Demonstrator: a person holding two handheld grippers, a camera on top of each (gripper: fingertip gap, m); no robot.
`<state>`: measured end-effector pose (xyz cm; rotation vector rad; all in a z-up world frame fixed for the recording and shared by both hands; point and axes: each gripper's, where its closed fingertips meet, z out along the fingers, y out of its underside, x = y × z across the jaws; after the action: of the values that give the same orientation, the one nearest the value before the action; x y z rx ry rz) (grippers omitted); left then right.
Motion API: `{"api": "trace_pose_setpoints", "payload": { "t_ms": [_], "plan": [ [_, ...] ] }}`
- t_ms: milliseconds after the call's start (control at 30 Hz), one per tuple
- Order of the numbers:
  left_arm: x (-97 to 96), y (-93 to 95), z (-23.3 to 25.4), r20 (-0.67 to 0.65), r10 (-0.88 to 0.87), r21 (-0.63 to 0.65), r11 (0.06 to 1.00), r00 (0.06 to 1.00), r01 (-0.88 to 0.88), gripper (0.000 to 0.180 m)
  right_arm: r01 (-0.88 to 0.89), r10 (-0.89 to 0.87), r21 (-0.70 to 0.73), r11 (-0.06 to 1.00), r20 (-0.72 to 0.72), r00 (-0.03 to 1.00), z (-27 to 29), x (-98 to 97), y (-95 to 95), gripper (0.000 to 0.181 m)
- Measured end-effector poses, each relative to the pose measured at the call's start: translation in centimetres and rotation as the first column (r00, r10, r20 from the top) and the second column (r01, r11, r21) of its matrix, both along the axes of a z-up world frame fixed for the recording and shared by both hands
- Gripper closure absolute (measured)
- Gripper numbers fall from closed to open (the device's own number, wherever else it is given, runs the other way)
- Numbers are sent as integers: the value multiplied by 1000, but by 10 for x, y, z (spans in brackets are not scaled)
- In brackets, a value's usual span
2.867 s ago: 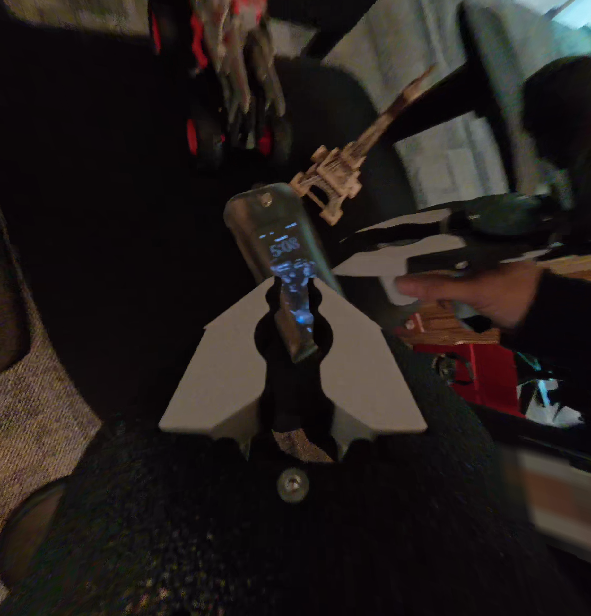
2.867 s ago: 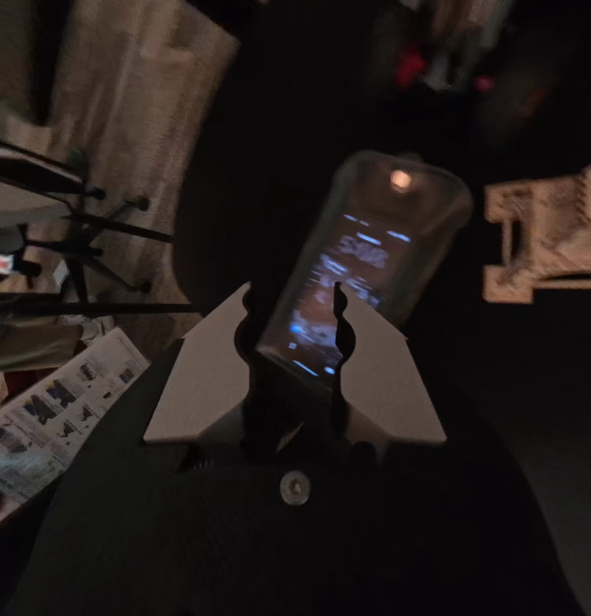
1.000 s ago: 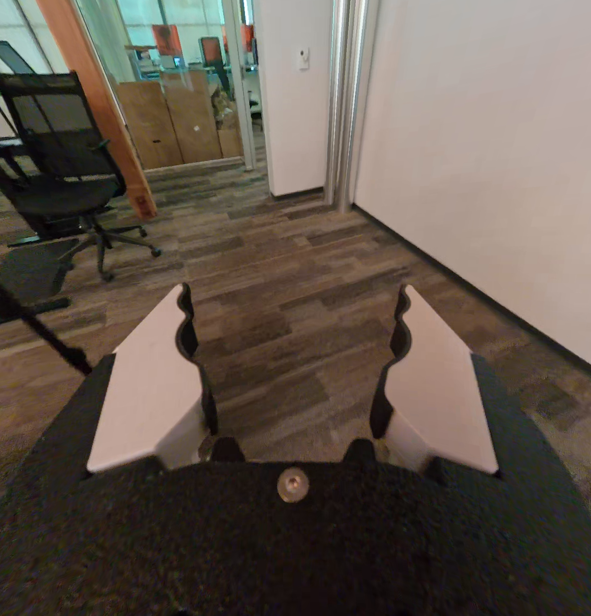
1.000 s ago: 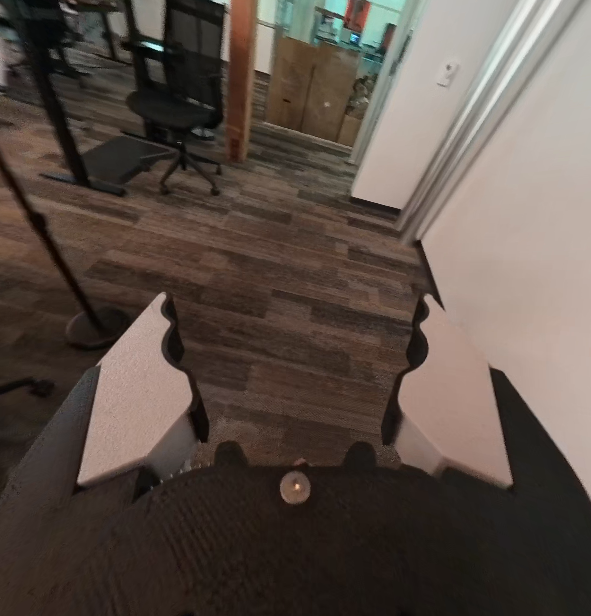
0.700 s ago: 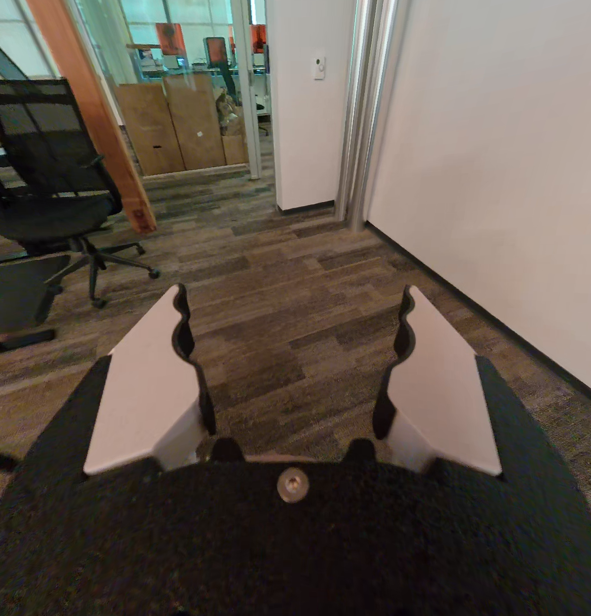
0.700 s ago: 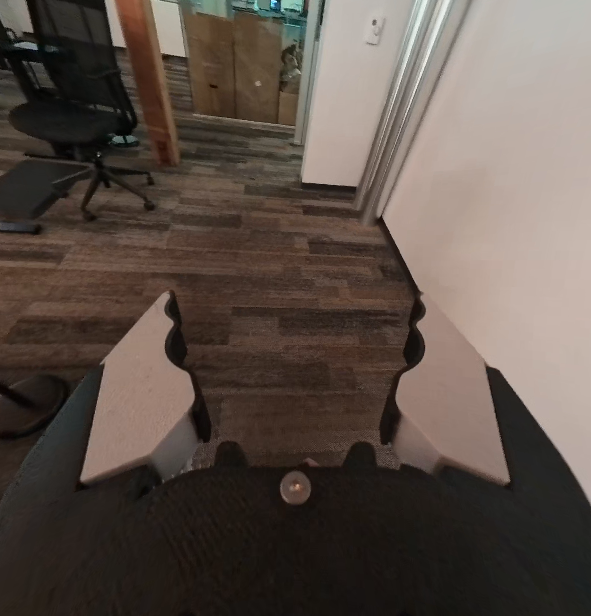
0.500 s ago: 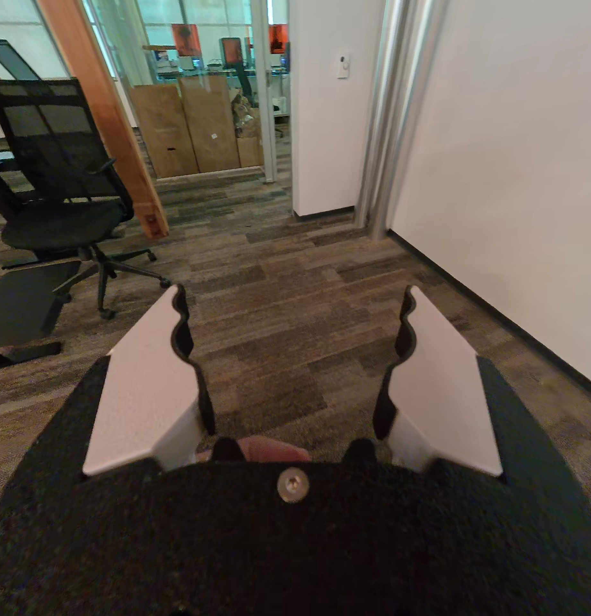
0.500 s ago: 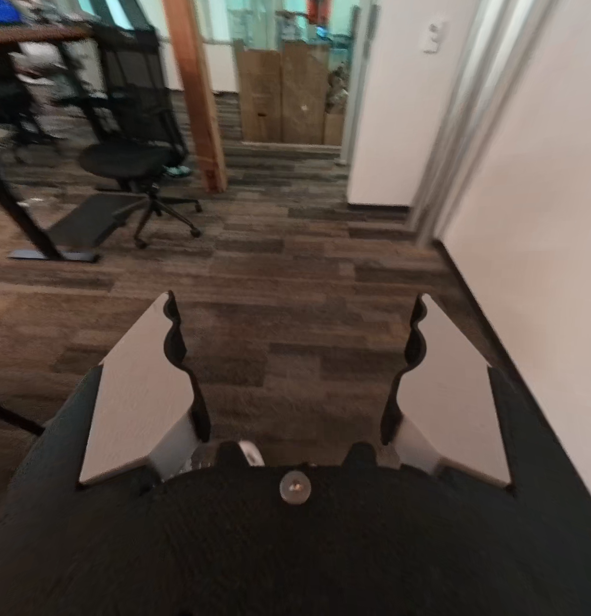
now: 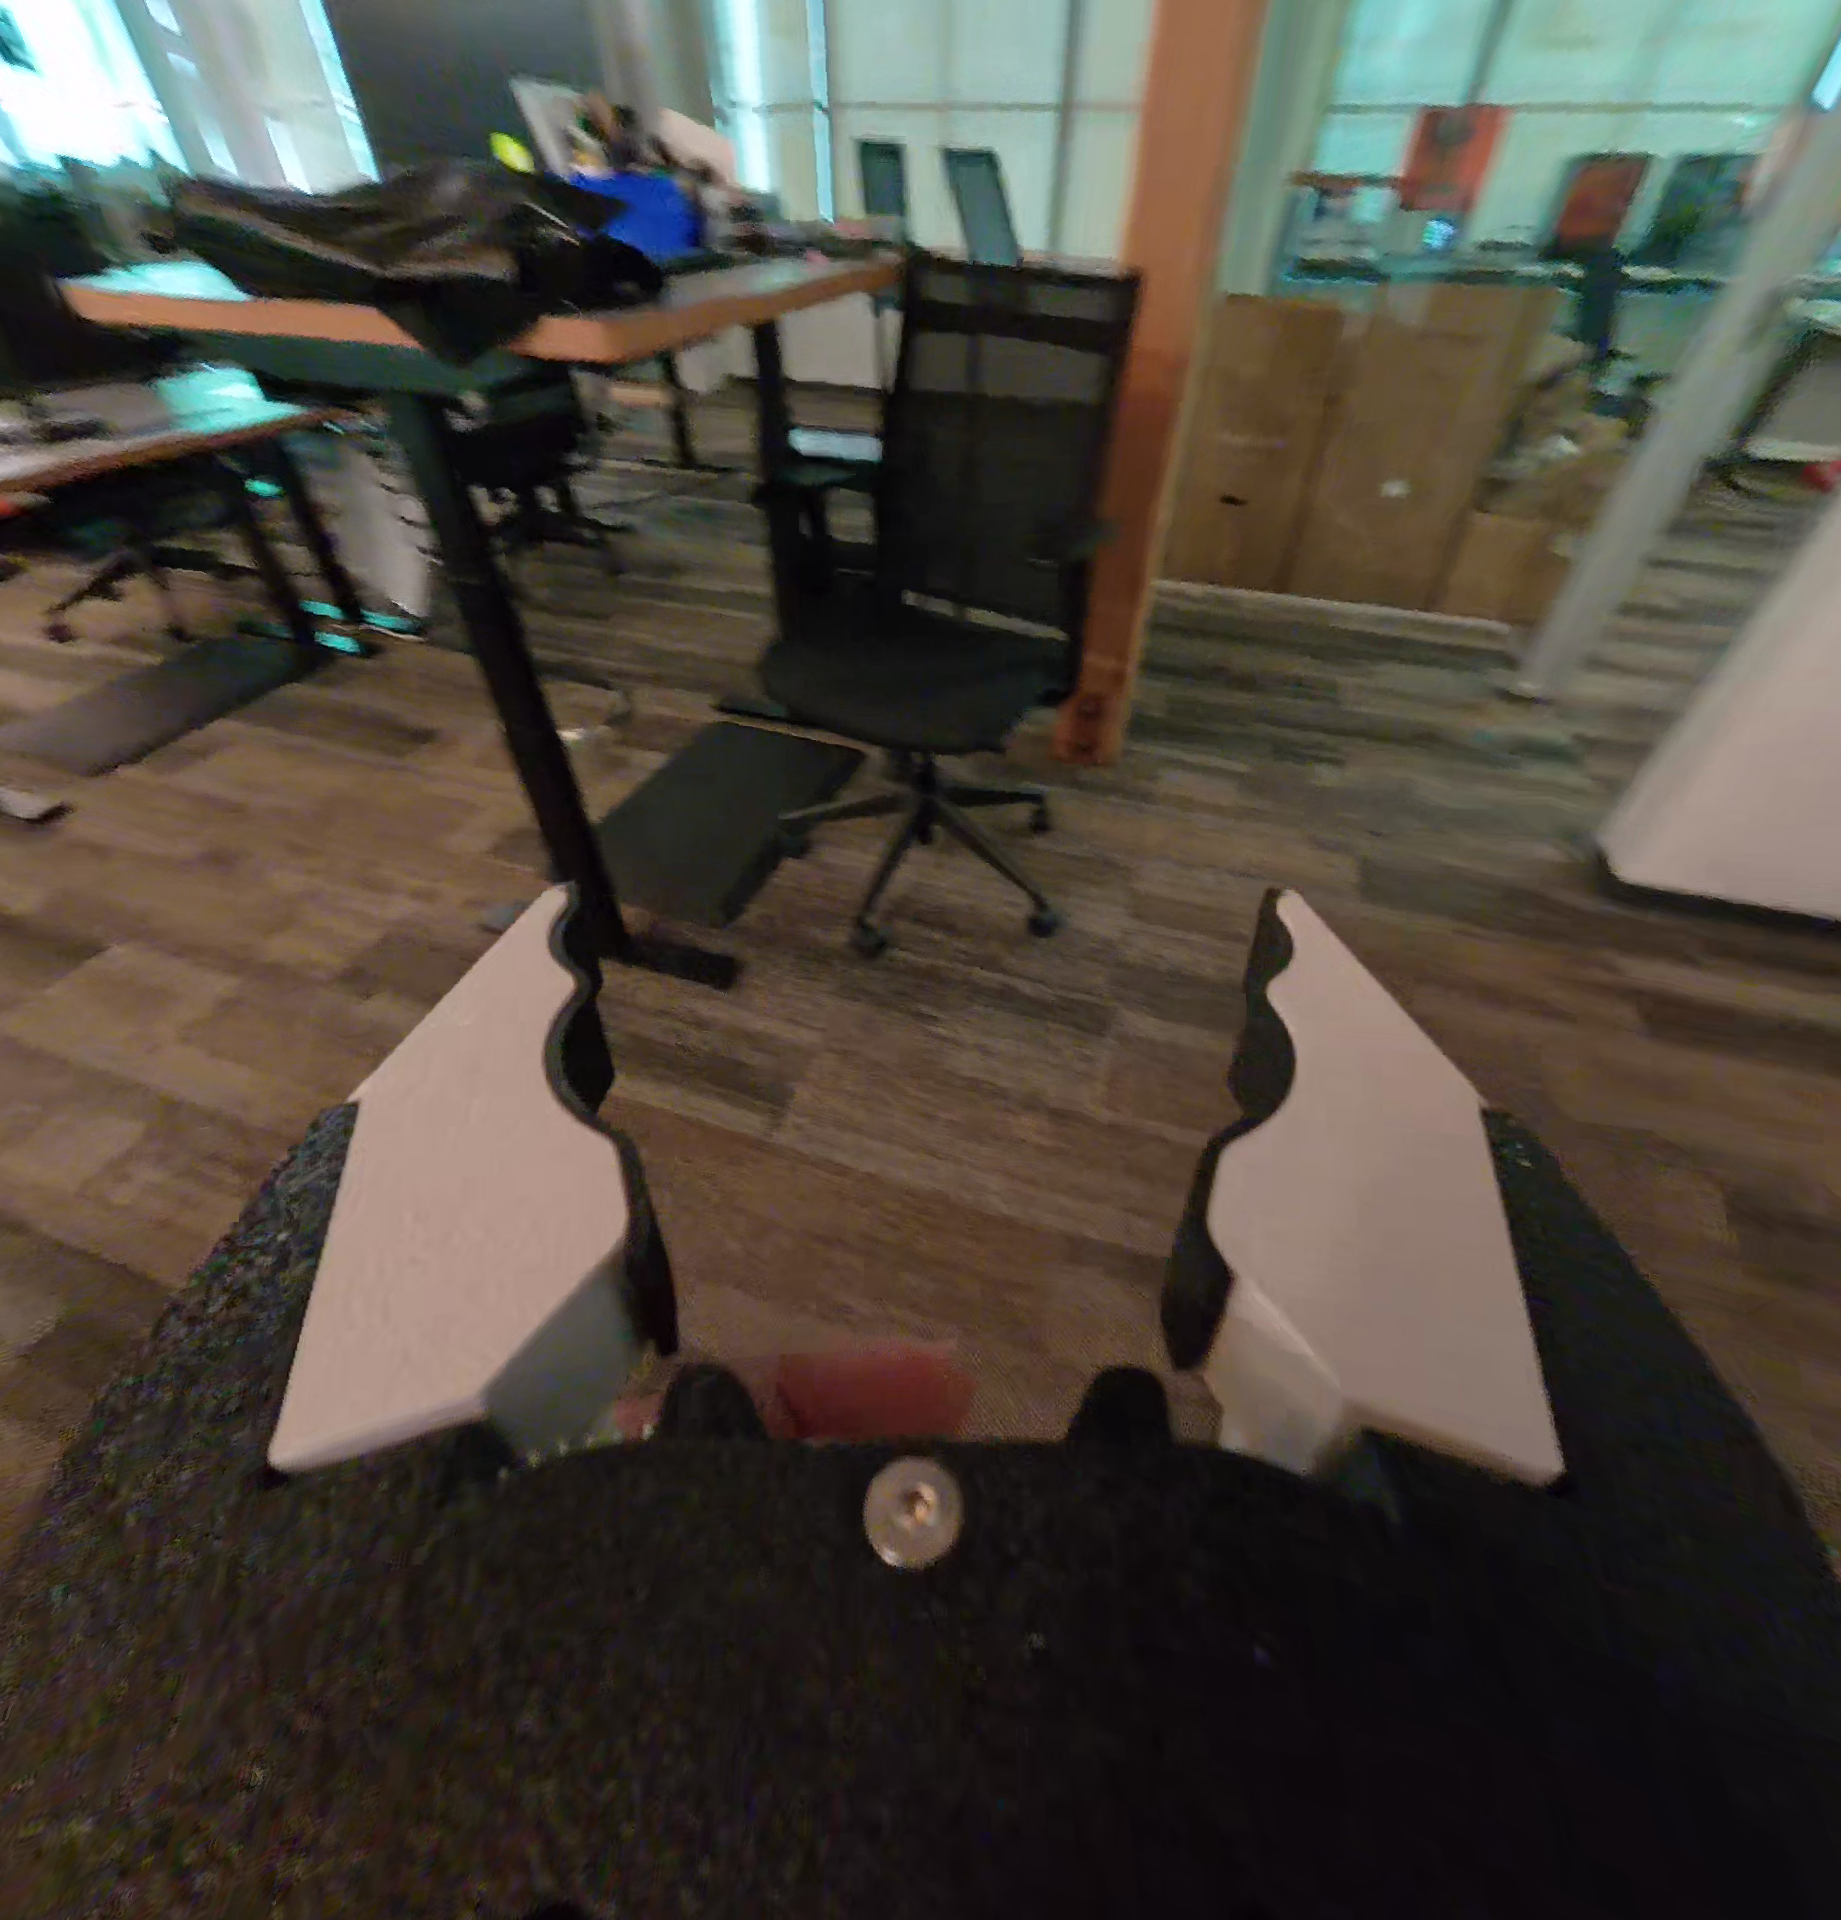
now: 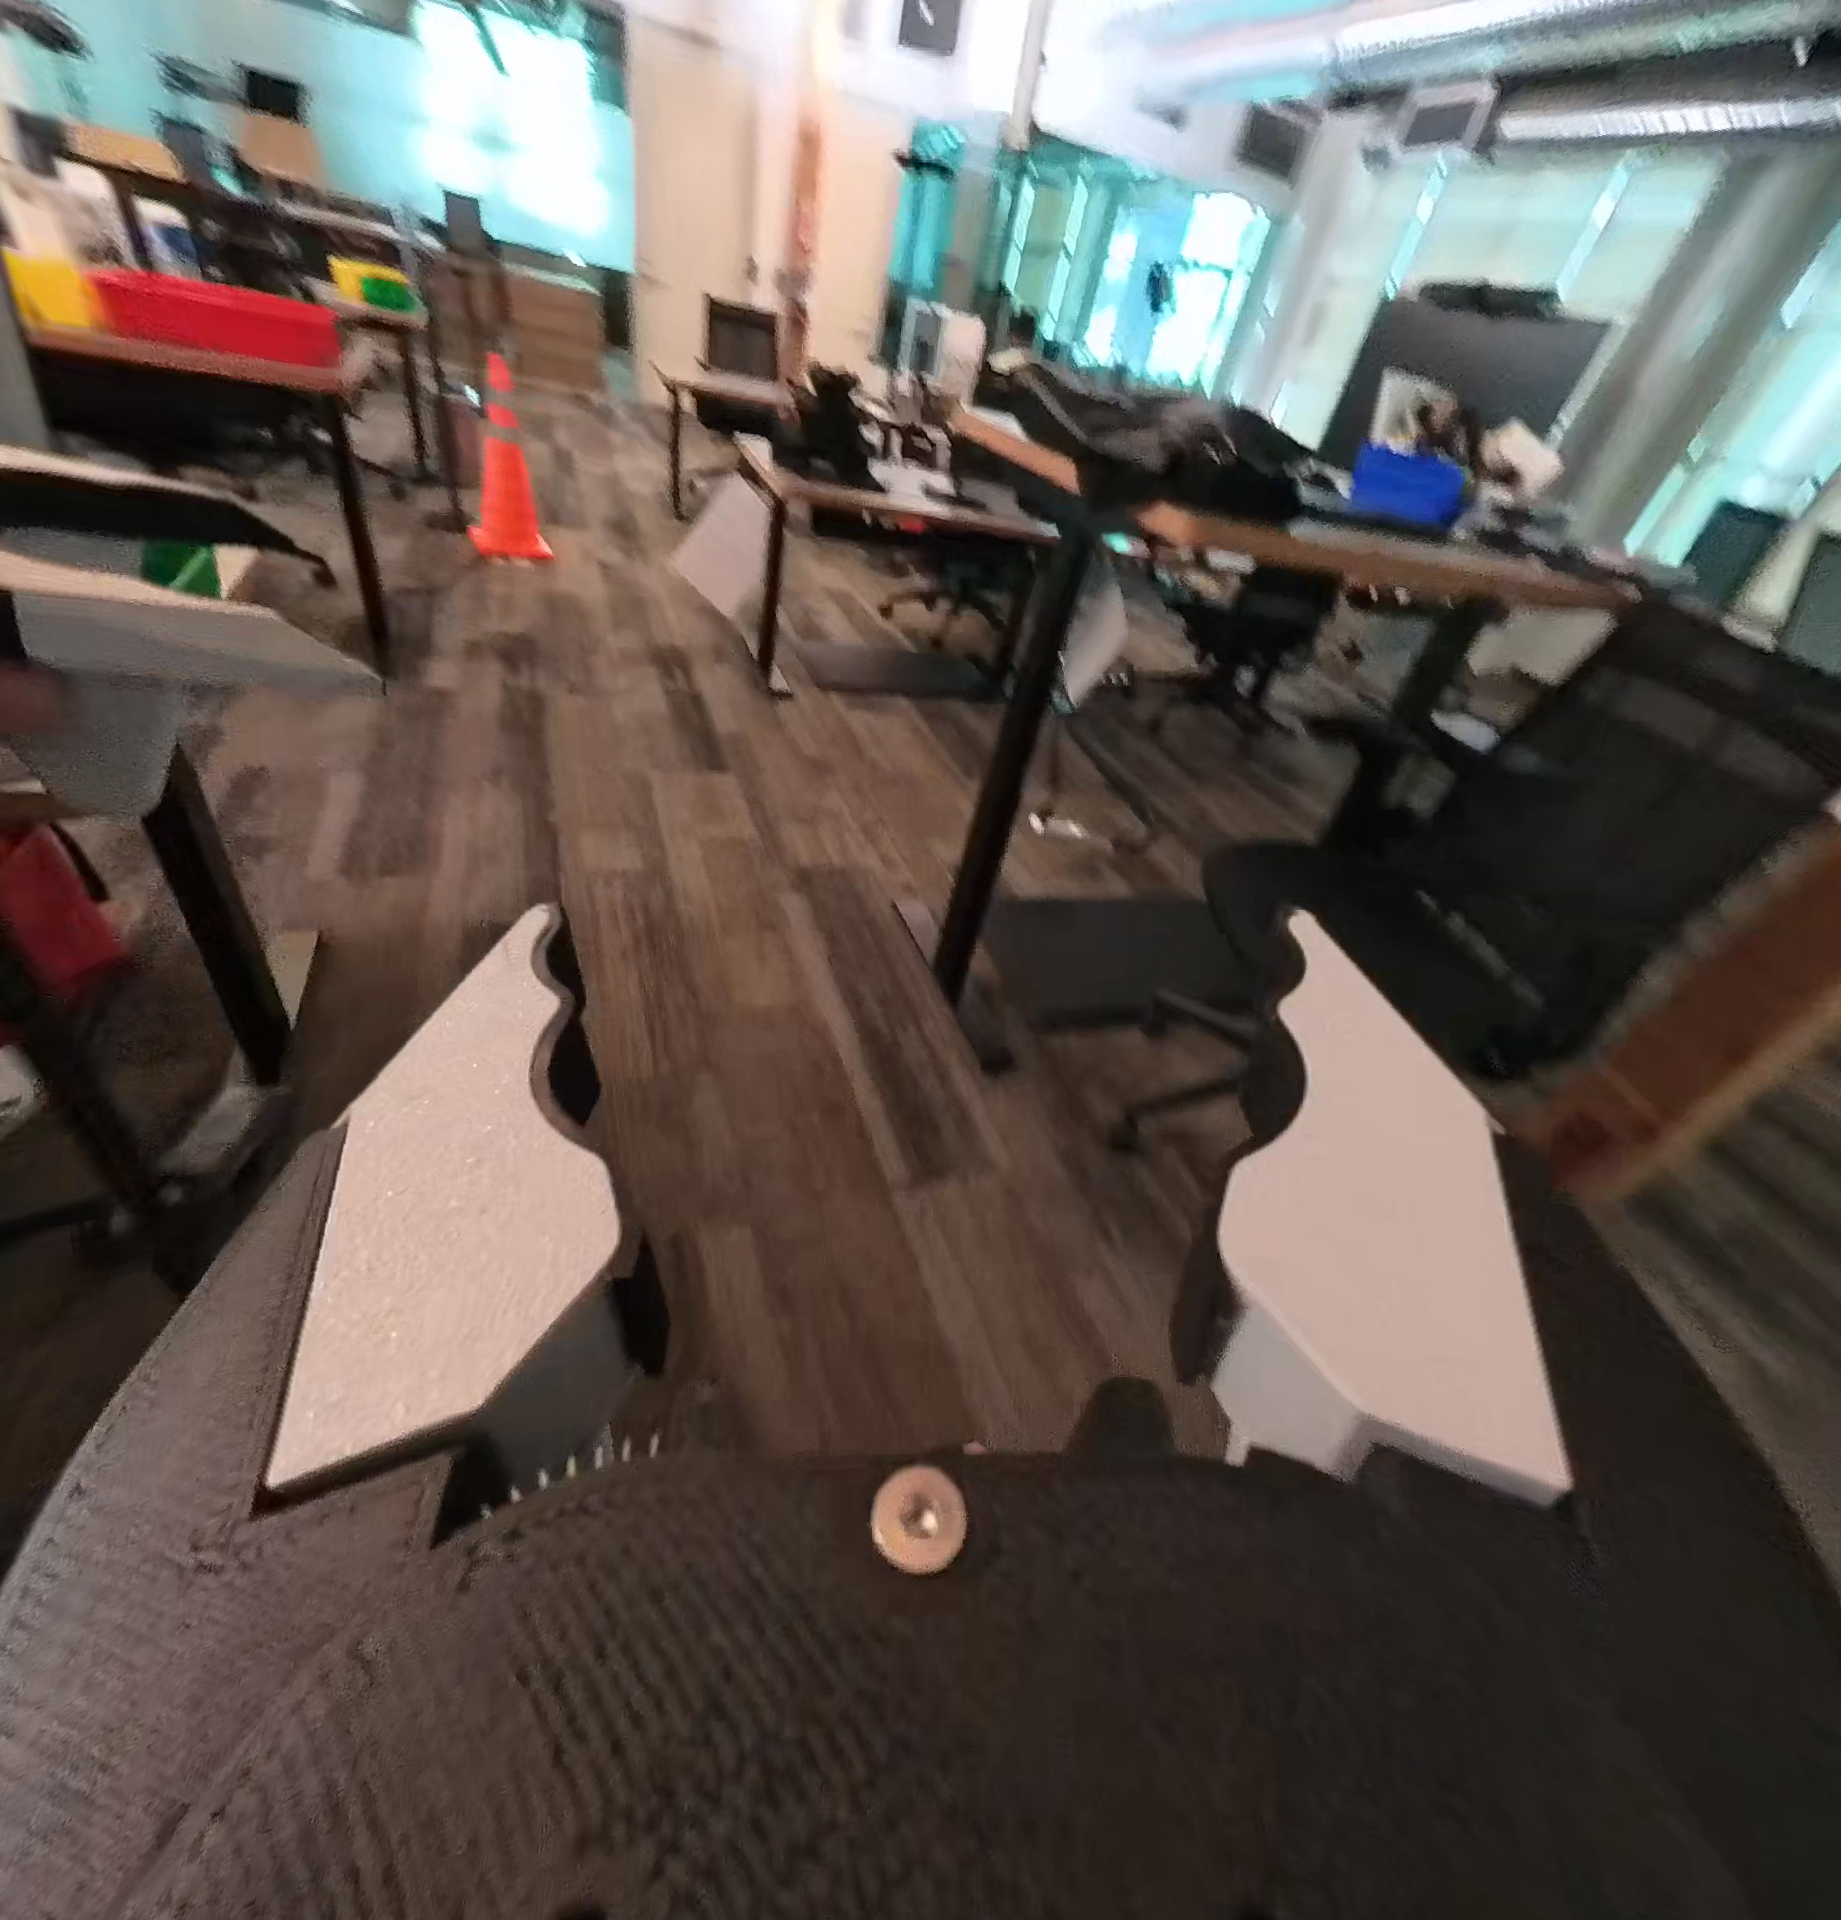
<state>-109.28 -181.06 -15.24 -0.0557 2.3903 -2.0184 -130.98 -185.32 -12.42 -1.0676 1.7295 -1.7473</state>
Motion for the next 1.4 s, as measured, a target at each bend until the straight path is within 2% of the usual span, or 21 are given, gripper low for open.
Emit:
{"api": "trace_pose_setpoints", "payload": {
  "t_ms": [33,200,333,433,533,733,867,933,1000,1133,1267,1400],
  "plan": [
    [28,-24,3,6,30,-31,999,1000,-30,59,-25,25,-28,999,6,1000,5,32,-29,55],
    [189,-160,26,-28,171,-127,977,985,-173,60,-79,76,-69,995,-35,996,19,180,-165,53],
    [310,-269,72,6,256,-164,954,967,-252,59,-129,128,-23,991,-42,991,19,282,-250,53],
    [389,-327,108,-30,319,-219,923,947,-317,60,-185,185,14,983,-73,980,8,356,-298,55],
    [462,-369,116,-47,360,-230,904,932,-360,60,-272,277,66,960,-73,958,-7,435,-337,59],
    [628,-414,69,-57,472,-184,861,880,-474,63,-439,447,83,894,-150,882,-50,601,-424,62],
    [730,-418,31,-5,491,-84,868,871,-490,70,-574,581,95,813,-93,808,-63,741,-482,69],
    [775,-400,20,15,529,-55,848,849,-527,74,-658,669,127,742,-85,738,-65,819,-499,70],
    [817,-376,10,0,577,-19,817,817,-577,76,-749,758,121,652,-88,646,-61,899,-503,79],
    [891,-334,-9,-37,668,88,743,743,-664,81,-850,856,110,515,-112,504,-45,1049,-496,78],
    [986,-307,-23,-68,761,60,648,645,-759,84,-927,931,92,364,-77,357,-40,1188,-471,78],
    [1118,-310,-35,-91,766,12,640,637,-768,93,-952,950,66,299,-111,290,-42,1328,-466,78]
  ]
}}
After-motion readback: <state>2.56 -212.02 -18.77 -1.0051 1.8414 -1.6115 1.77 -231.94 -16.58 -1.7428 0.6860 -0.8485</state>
